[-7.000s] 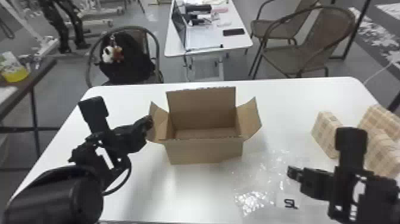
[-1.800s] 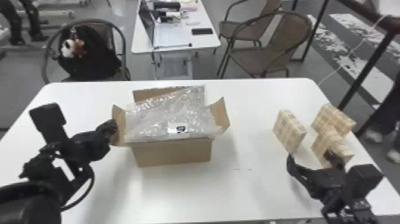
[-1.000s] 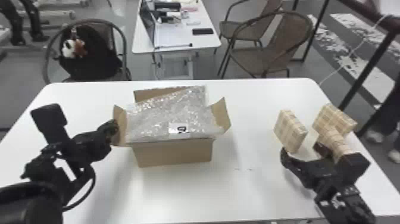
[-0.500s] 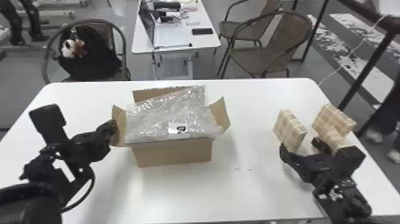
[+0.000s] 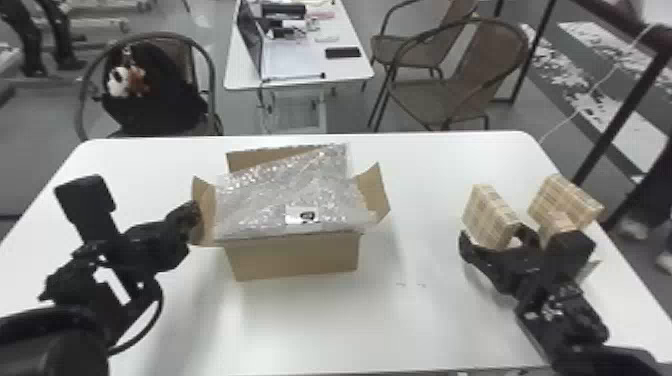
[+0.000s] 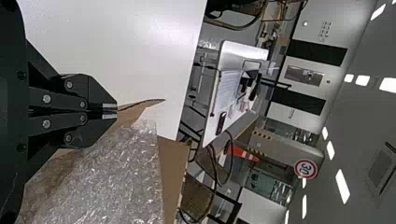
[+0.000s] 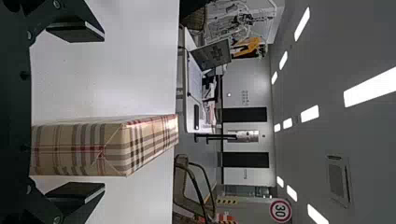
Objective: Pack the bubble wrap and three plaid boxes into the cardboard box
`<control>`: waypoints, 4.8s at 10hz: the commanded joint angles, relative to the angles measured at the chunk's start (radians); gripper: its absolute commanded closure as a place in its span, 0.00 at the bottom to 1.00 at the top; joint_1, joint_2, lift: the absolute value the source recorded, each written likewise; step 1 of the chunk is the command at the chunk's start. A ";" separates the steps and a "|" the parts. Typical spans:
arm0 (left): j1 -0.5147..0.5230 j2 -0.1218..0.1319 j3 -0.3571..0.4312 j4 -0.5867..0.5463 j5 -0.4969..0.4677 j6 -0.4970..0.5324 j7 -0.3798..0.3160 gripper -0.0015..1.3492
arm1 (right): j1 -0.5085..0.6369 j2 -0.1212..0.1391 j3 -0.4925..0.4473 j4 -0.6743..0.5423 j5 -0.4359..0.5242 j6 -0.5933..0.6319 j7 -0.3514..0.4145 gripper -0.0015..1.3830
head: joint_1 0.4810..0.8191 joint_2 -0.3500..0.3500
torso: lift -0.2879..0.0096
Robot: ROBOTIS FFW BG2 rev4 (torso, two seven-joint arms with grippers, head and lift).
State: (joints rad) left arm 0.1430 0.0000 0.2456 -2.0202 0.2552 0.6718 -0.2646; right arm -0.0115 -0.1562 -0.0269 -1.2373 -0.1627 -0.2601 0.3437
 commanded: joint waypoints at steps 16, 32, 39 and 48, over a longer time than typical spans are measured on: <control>-0.002 -0.003 -0.003 0.009 -0.028 -0.014 0.001 0.90 | -0.186 -0.126 0.140 -0.742 -0.443 0.967 0.070 0.74 | 0.54 0.74 | 0.52; -0.020 -0.003 -0.028 0.031 -0.033 -0.025 0.001 0.90 | -0.335 -0.086 0.076 -0.479 -0.819 1.211 0.219 0.31 | 0.49 0.89 | 0.52; 0.007 -0.003 -0.009 0.029 -0.014 -0.048 -0.001 0.90 | 0.375 0.001 -0.142 -0.916 0.043 0.510 -0.164 0.35 | 0.63 0.57 | 0.52; 0.013 -0.003 -0.006 0.029 -0.013 -0.051 -0.001 0.90 | 0.412 0.067 -0.386 -0.584 0.000 0.289 0.018 0.35 | 0.63 0.28 | 0.52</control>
State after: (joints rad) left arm 0.1555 0.0000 0.2393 -1.9911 0.2424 0.6216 -0.2654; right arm 0.4083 -0.0930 -0.4147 -1.8378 -0.1657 0.0330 0.3610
